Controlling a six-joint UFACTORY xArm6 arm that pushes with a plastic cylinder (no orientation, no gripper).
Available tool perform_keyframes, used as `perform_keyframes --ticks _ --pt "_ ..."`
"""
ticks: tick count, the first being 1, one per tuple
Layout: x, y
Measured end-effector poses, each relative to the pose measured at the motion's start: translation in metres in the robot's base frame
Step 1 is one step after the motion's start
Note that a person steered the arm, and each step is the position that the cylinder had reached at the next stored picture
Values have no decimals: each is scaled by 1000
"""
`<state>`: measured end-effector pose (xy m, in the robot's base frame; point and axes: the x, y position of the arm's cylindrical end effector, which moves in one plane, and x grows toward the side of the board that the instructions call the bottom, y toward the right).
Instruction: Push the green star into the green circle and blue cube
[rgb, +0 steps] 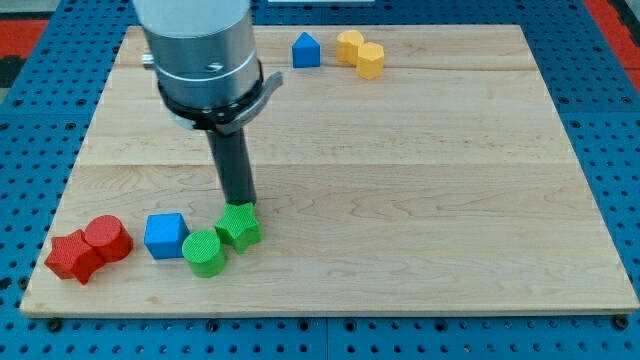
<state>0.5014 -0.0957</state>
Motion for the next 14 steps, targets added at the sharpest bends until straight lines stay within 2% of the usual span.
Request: perform_keyframes --ticks 3,4,7,8,9,10,12,14 --pt "1 -42" --pt "1 -38" --pt "-6 50" --pt "-10 63" --pt "-9 63" --pt "20 63" --pt "23 57" --pt "39 7"
